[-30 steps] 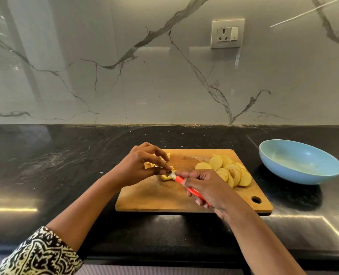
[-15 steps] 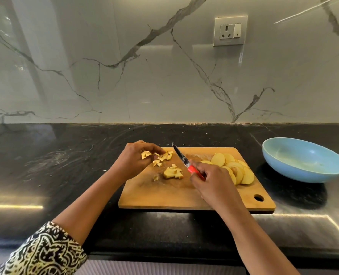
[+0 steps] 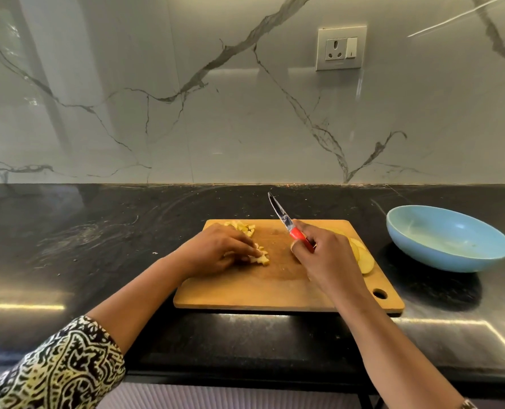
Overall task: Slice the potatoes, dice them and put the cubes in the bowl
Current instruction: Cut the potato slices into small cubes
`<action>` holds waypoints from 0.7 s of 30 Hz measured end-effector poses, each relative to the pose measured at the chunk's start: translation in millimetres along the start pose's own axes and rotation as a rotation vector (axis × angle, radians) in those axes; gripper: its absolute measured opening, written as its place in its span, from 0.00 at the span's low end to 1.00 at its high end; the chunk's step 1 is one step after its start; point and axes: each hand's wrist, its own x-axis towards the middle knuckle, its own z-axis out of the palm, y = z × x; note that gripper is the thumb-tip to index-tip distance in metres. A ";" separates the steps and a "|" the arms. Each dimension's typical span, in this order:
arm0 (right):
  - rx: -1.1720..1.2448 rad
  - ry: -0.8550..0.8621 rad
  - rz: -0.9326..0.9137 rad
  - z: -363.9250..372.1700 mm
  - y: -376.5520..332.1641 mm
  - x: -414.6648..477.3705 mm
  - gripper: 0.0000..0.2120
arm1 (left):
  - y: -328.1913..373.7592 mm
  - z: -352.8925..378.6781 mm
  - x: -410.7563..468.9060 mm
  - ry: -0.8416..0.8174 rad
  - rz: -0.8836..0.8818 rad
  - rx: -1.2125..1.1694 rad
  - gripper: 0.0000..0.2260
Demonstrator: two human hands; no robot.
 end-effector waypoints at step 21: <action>-0.006 0.007 -0.015 -0.4 4.7 -5.5 0.20 | 14.4 0.6 -2.2 0.059 -0.133 -0.316 0.15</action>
